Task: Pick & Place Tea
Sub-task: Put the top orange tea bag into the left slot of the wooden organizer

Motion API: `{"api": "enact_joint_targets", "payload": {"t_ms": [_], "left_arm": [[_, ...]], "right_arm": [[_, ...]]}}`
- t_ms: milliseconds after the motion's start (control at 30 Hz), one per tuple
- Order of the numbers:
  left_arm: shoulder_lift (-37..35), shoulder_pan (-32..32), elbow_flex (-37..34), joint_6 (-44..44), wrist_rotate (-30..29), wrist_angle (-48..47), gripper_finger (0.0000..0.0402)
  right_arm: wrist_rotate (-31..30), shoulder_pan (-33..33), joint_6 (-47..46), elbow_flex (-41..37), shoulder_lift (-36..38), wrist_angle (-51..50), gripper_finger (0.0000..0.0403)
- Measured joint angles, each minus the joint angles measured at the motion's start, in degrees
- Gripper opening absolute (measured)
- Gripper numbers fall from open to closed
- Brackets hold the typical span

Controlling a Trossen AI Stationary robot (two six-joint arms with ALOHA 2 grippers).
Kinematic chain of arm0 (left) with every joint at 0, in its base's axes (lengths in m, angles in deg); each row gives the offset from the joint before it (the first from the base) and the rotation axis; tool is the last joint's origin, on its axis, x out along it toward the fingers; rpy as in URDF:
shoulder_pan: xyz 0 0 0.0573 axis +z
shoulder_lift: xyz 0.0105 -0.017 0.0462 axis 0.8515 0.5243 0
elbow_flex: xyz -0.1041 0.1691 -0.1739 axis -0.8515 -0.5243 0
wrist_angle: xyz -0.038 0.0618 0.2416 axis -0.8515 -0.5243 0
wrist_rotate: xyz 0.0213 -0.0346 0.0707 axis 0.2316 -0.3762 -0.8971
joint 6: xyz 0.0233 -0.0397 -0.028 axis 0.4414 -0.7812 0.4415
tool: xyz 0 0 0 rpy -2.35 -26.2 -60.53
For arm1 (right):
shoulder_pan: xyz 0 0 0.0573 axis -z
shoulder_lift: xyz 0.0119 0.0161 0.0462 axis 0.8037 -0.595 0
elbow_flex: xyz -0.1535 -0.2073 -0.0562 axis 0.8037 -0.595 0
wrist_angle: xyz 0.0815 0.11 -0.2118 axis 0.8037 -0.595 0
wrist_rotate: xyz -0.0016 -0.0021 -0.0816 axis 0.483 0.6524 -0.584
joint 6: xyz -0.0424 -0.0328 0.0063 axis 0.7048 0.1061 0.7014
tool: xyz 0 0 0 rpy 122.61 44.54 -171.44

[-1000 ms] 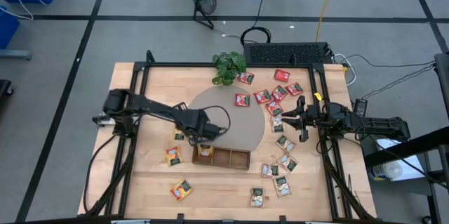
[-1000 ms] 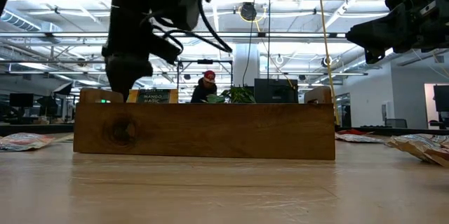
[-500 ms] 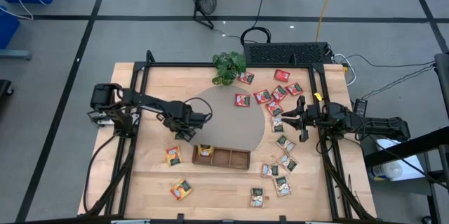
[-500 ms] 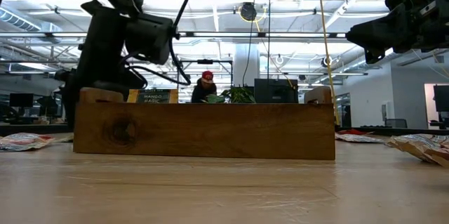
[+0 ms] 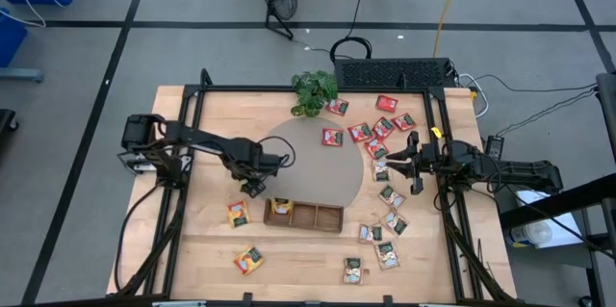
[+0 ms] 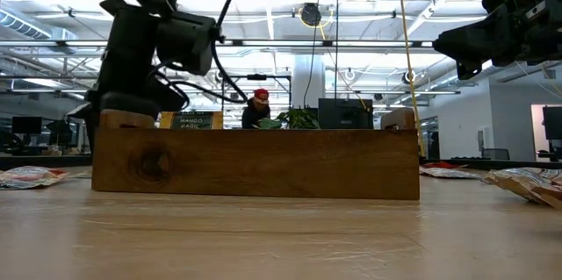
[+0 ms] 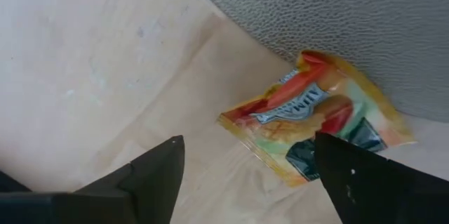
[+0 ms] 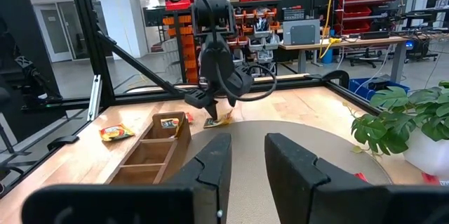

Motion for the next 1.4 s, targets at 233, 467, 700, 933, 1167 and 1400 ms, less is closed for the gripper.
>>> {"api": "enact_joint_targets", "payload": {"t_ms": [233, 467, 700, 933, 1167, 1400], "left_arm": [[-3.5, 0.0, 0.0, 0.7, 0.2, 3.4, 0.0302], [-2.6, 0.2, 0.2, 4.5, 0.3, 12.7, 0.0284], [-1.4, 0.7, 0.1, 2.8, -0.4, 9.8, 0.0274], [-1.6, 0.7, -0.8, 0.8, 0.2, 7.8, 0.0275], [-1.6, 0.7, -2.2, 0.5, 3.0, 7.6, 0.0262], [-1.7, 0.7, -5.0, -1.0, 4.7, 7.7, 0.0238]], "right_arm": [[0.0, 0.0, 0.0, 0.0, 0.0, 0.0, 0.0075], [0.0, 0.0, 0.0, 0.0, 0.0, 0.0, 0.0075], [0.0, 0.0, 0.0, 0.0, 0.0, 0.0, 0.0075], [0.0, 0.0, 0.0, 0.0, 0.0, 0.0, 0.0075], [0.0, 0.0, 0.0, 0.0, 0.0, 0.0, 0.0075], [0.0, 0.0, 0.0, 0.0, 0.0, 0.0, 0.0075]]}}
